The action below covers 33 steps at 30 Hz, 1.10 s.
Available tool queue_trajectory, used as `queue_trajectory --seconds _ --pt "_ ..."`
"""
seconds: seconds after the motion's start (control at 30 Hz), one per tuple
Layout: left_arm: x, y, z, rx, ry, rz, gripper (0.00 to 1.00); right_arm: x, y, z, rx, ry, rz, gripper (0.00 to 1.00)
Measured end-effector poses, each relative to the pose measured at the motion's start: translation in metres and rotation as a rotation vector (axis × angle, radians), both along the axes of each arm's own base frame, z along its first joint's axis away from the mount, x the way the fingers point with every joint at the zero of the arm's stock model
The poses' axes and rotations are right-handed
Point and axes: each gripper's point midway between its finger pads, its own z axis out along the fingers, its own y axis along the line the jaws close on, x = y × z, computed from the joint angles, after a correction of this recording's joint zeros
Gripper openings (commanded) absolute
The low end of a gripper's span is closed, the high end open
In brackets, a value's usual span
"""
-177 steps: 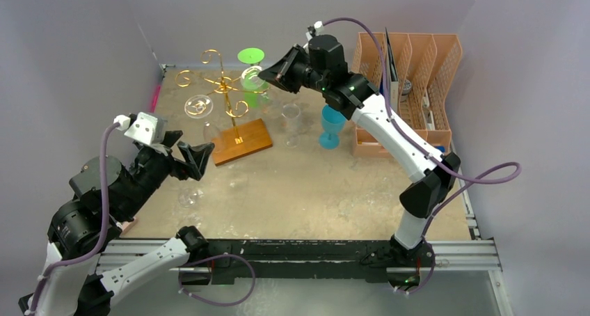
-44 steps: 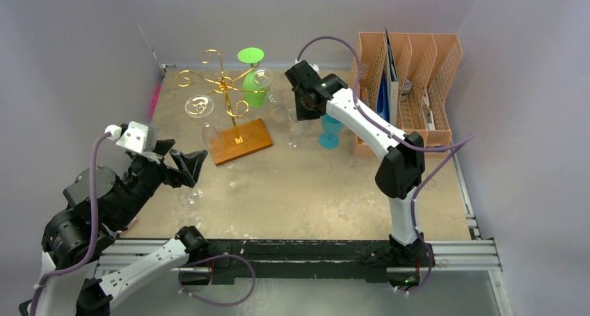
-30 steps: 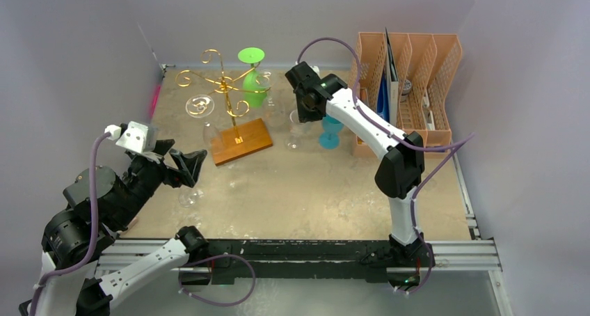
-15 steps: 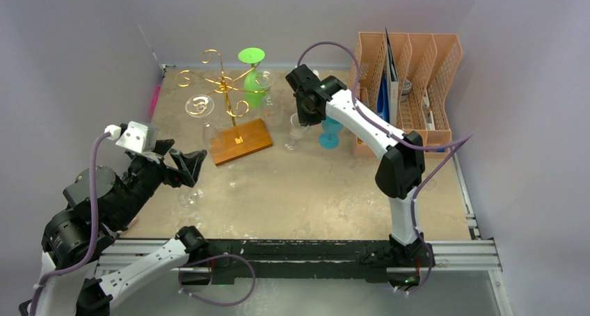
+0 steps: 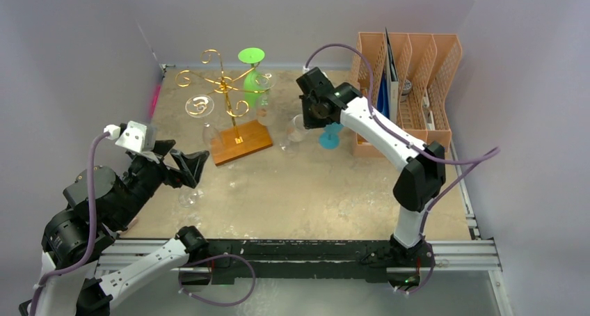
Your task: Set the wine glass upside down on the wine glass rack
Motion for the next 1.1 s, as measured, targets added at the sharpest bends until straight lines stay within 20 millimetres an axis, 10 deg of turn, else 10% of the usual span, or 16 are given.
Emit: queue_trajectory --seconds 0.43,0.87,1.1 --pt "-0.005 -0.02 0.0 -0.034 0.043 -0.091 0.97 -0.068 -0.037 0.027 0.155 -0.105 0.066 0.0" --pt "0.017 -0.127 0.046 -0.283 0.144 -0.358 0.88 -0.098 -0.076 0.123 0.347 -0.499 0.086 0.0" --pt "0.038 -0.143 0.038 -0.527 0.243 -0.268 0.81 -0.103 -0.099 0.15 0.374 -0.672 0.05 0.0"
